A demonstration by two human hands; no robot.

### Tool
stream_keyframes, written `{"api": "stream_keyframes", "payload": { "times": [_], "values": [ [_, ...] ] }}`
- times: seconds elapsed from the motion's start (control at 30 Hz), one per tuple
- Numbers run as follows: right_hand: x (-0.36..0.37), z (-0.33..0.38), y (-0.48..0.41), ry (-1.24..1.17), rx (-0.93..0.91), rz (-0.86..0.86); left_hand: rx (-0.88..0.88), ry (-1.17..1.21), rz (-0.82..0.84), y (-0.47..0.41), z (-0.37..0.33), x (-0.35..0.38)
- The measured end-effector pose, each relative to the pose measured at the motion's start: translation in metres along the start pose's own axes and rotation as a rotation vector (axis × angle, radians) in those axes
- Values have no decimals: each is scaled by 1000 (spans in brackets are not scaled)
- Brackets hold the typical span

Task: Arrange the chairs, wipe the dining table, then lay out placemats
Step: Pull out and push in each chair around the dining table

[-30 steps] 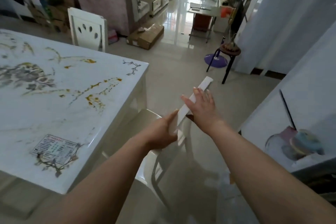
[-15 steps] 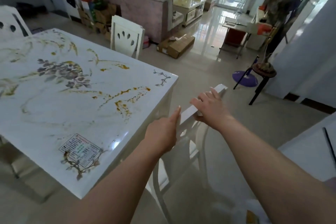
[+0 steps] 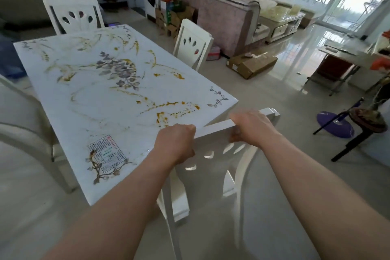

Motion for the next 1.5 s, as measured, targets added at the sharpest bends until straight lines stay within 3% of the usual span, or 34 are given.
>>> {"api": "stream_keyframes", "payload": {
  "times": [0.27,0.73,0.97,1.5],
  "values": [
    [-1,3,9,51,-26,-10,47,34,-12,5,-2,-4],
    [9,57,38,65,104,-47,134,16,7,26,42,0],
    [24,68,68,-16,128,-184,173,-2,-36,52,37,11],
    [36,44,79,63,2,-266,1,63,-90,89,-16,35]
  ]
}}
Point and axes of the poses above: each hand's wrist, its own y-axis away from the middle knuckle, its own x-axis out of the palm, z = x × y, the point moved 2 cm from there along -y, towards the middle knuckle, and after that the axes turned 5 degrees about -y, right-handed, at the moved point
